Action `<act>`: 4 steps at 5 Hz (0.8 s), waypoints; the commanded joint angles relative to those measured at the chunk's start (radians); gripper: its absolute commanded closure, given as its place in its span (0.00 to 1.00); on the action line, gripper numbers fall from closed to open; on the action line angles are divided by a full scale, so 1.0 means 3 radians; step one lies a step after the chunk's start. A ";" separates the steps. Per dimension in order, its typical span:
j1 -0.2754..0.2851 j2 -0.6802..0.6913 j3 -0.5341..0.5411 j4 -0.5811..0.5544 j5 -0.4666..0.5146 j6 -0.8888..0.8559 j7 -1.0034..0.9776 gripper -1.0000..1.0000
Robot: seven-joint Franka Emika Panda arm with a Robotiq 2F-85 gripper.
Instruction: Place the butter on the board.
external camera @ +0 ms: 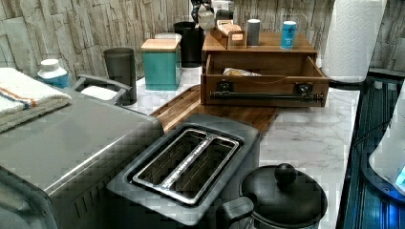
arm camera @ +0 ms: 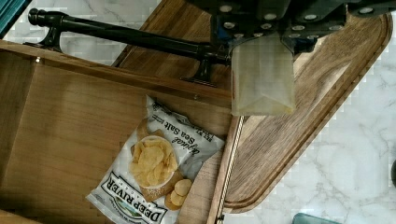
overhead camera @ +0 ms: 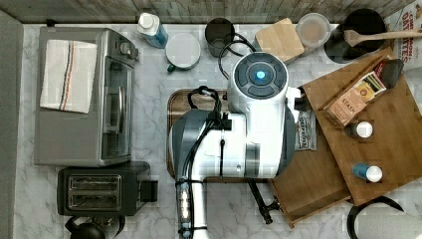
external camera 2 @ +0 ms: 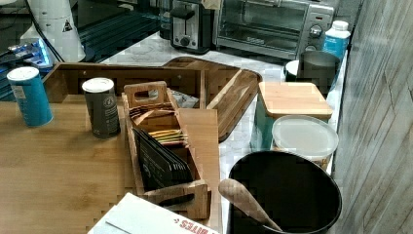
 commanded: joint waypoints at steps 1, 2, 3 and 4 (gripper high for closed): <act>-0.0006 0.0000 0.0006 -0.0001 -0.0002 0.0021 0.0000 1.00; 0.0093 -0.0222 0.0097 -0.0332 -0.0009 0.0307 0.0211 1.00; 0.0185 -0.0436 0.0196 -0.0654 0.0200 0.0595 0.0206 1.00; 0.0318 -0.0543 0.0311 -0.0848 0.0106 0.0804 0.0390 1.00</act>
